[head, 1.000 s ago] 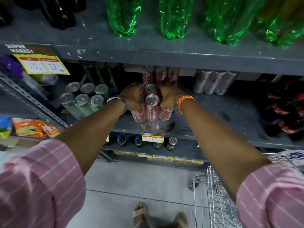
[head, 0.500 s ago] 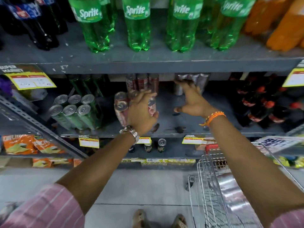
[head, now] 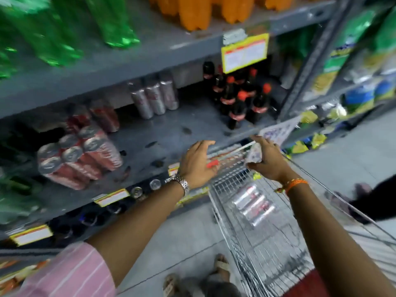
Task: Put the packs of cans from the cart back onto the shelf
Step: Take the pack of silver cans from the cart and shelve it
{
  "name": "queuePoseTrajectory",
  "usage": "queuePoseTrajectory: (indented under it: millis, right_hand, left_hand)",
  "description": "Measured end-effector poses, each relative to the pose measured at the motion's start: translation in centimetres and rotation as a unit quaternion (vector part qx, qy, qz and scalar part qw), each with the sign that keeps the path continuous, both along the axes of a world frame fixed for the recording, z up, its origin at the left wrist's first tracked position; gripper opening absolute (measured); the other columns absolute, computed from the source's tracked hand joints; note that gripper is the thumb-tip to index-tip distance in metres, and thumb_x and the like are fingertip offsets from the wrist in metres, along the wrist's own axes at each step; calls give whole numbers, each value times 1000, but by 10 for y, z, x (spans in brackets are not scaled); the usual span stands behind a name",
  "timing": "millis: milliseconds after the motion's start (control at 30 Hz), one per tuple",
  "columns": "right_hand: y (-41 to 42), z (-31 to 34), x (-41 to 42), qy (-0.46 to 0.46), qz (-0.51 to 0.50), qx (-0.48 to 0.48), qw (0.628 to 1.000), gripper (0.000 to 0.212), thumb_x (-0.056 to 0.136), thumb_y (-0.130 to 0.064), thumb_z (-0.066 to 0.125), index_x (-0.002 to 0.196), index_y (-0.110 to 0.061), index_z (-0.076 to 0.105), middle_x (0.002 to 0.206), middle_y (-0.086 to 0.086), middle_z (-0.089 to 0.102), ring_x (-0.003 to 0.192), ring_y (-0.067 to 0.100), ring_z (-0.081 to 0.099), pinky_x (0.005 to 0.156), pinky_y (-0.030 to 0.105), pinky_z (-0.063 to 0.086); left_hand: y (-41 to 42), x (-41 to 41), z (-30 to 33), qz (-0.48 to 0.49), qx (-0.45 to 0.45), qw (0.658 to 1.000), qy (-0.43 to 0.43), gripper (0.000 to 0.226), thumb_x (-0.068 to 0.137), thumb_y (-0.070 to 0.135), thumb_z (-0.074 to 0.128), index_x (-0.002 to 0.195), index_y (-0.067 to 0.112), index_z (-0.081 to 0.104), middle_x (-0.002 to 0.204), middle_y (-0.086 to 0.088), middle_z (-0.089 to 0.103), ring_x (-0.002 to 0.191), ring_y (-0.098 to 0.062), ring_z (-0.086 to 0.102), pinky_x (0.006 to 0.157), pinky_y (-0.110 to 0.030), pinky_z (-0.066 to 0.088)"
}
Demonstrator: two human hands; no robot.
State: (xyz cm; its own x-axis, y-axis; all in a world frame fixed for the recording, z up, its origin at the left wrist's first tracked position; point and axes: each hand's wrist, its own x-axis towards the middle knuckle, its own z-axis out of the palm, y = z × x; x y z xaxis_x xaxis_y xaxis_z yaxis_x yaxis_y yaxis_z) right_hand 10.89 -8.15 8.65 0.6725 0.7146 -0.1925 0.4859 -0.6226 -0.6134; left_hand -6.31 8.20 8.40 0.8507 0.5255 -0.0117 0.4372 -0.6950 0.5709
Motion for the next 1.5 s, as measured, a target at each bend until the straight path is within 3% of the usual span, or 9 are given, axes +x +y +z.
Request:
queuePoseTrajectory:
  millis: [233, 367, 667, 733, 800, 933, 1033, 1233, 1500]
  right_hand:
    - [-86, -126, 26, 121, -182, -67, 973, 81, 79, -23, 82, 147, -7, 41, 141, 29, 51, 135, 44, 47, 114, 50, 34]
    - [-104, -202, 25, 187, -276, -82, 939, 78, 84, -33, 77, 149, -11, 39, 141, 29, 47, 131, 44, 51, 111, 46, 40]
    - [-104, -315, 13, 287, -367, -41, 884, 62, 95, -31, 62, 150, -19, 37, 153, 27, 34, 142, 47, 36, 114, 46, 41]
    - [-102, -324, 10, 287, -382, -12, 878, 52, 98, -27, 58, 146, -20, 42, 142, 28, 49, 121, 41, 57, 92, 26, 53]
    - [-99, -329, 7, 282, -398, 15, 873, 43, 98, -26, 58, 139, -18, 47, 133, 23, 58, 99, 33, 65, 86, 31, 54]
    - [-95, -332, 6, 271, -428, 37, 861, 34, 96, -21, 59, 129, -12, 53, 120, 16, 66, 81, 22, 62, 66, 26, 44]
    - [-91, -328, 9, 269, -444, 42, 854, 25, 96, -18, 57, 120, -10, 56, 116, 13, 67, 95, 29, 64, 69, 26, 43]
    - [-92, -312, 5, 276, -422, 34, 863, 26, 92, -13, 62, 117, -13, 61, 115, 11, 71, 107, 33, 67, 96, 49, 56]
    - [-92, -229, -6, 203, -398, 54, 893, 31, 88, -7, 63, 119, -12, 66, 113, 12, 74, 105, 31, 68, 96, 46, 56]
  left_hand:
    - [-52, 100, -96, -97, -115, 977, 149, 73, 75, 37, 79, 139, 16, 48, 141, -5, 56, 125, -25, 57, 97, -30, 47]
    - [-70, 142, -162, -129, -161, 957, 206, 68, 82, 30, 75, 142, 17, 45, 132, -5, 58, 98, -28, 68, 73, -25, 52]
    - [-86, 177, -274, -192, -143, 923, 301, 65, 98, 11, 54, 155, 10, 22, 156, -23, 34, 127, -44, 50, 70, -17, 47]
    - [-83, 177, -282, -198, -131, 920, 312, 62, 100, 17, 53, 155, 17, 23, 151, -23, 41, 100, -38, 65, 62, -23, 52]
    - [-81, 176, -289, -193, -147, 918, 314, 58, 100, 18, 51, 151, 28, 24, 149, -19, 44, 62, -19, 57, 43, -22, 46]
    - [-78, 174, -296, -188, -170, 914, 316, 66, 98, 9, 53, 150, 35, 22, 150, -19, 41, 94, -30, 65, 73, -39, 58]
    - [-77, 175, -296, -188, -180, 913, 315, 67, 96, 8, 56, 150, 30, 23, 146, -18, 45, 73, -18, 57, 50, -21, 47]
    - [-75, 158, -288, -165, -213, 911, 312, 66, 95, 5, 58, 149, 29, 28, 135, -20, 52, 68, -17, 52, 49, -23, 42]
    - [-71, 138, -200, -123, -262, 926, 244, 60, 91, -1, 62, 140, 21, 36, 99, -2, 50, 58, -8, 41, 33, -9, 35]
